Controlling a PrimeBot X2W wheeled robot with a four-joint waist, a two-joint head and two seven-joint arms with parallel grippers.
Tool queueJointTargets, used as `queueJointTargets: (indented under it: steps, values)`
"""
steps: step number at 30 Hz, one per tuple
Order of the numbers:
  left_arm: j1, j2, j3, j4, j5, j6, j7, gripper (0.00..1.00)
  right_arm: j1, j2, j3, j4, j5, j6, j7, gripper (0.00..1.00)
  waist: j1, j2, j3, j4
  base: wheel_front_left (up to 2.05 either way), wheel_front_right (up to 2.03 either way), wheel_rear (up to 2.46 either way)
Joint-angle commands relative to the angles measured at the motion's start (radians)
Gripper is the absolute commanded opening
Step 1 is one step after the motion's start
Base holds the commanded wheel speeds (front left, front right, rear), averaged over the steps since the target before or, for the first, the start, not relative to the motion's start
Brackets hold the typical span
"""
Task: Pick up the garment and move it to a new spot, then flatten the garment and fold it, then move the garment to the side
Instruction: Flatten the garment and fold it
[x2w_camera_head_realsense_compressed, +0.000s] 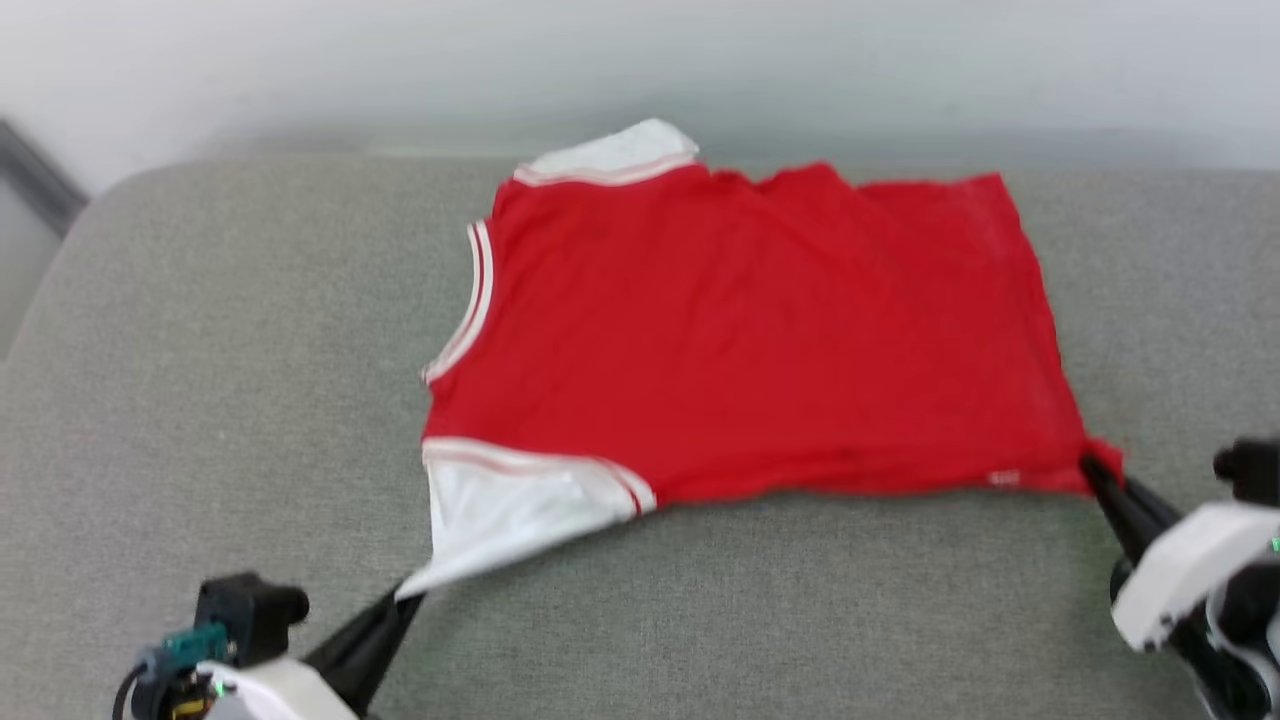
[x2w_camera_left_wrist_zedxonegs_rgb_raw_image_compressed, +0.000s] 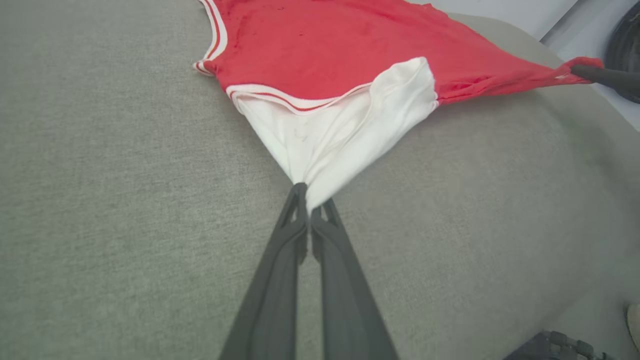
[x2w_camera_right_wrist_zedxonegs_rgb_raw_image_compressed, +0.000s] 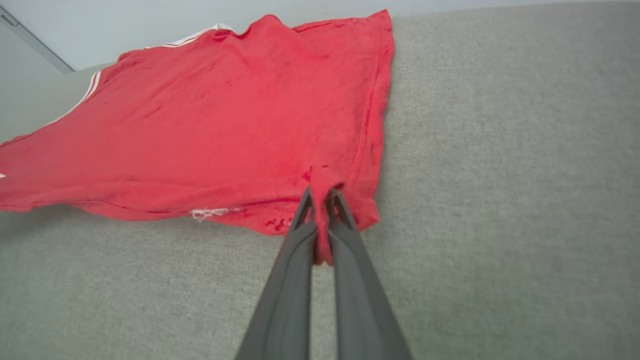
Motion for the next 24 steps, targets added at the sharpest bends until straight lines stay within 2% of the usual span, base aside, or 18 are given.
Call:
queueJointTargets:
  steps: [1,8,14,20,24]
  values:
    - [0.045,0.025,-0.007,-0.037,-0.016,0.011,0.019,0.0,0.06,-0.014,-0.021,-0.028,0.016,-0.001,0.004,0.0,0.0003,0.0,-0.034,0.0,0.0,0.0,0.0]
    - [0.172,0.1,-0.03,-0.159,-0.072,0.032,0.085,0.0,0.281,-0.039,-0.078,-0.14,0.058,-0.001,0.06,0.0,0.0003,0.0,-0.093,0.007,0.0,0.0,0.0]
    - [0.285,0.137,-0.029,-0.239,-0.174,0.049,0.117,0.0,0.455,-0.065,-0.133,-0.264,0.066,-0.001,0.124,0.0,0.0003,0.0,-0.119,0.002,0.0,0.0,0.0]
    - [0.331,0.165,-0.028,-0.284,-0.212,0.047,0.128,0.0,0.54,-0.054,-0.191,-0.35,0.078,-0.001,0.163,0.0,0.0003,0.0,-0.109,-0.005,0.0,0.0,0.0]
    - [0.308,0.168,-0.01,-0.288,-0.179,0.033,0.085,0.0,0.561,-0.038,-0.223,-0.401,0.084,-0.001,0.192,0.0,0.0003,0.0,-0.096,-0.011,0.0,0.0,0.0]
